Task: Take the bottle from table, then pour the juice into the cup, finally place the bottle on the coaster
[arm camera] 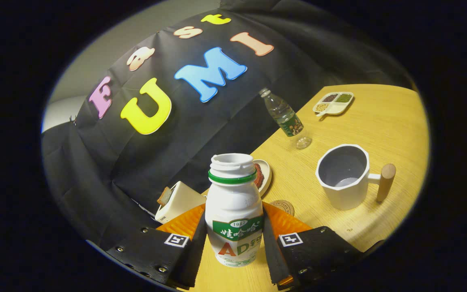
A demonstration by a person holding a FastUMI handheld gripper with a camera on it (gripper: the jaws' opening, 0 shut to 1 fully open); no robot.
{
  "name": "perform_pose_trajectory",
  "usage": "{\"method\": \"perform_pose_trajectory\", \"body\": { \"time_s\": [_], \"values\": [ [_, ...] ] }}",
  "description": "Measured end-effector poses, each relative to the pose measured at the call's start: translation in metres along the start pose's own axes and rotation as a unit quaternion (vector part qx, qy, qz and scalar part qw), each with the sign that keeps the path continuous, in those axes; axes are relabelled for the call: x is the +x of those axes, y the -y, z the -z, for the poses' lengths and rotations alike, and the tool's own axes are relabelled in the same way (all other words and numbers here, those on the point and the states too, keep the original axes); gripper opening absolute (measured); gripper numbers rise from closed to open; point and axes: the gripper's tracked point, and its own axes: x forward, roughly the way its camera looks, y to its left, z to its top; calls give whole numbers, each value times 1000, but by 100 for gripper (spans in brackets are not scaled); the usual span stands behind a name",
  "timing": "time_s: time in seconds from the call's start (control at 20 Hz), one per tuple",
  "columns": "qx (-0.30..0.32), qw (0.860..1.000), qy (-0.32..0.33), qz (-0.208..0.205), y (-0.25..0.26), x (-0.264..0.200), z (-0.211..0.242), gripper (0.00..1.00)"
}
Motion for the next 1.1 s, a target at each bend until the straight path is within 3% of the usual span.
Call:
{"method": "perform_pose_trajectory", "body": {
  "time_s": [0.3,0.55,1.1],
  "values": [
    [100,995,-5,1,8,7,-7,64],
    [198,980,-12,-3,14,14,-8,64],
    [317,948,-10,-6,22,15,-17,64]
  ]
}}
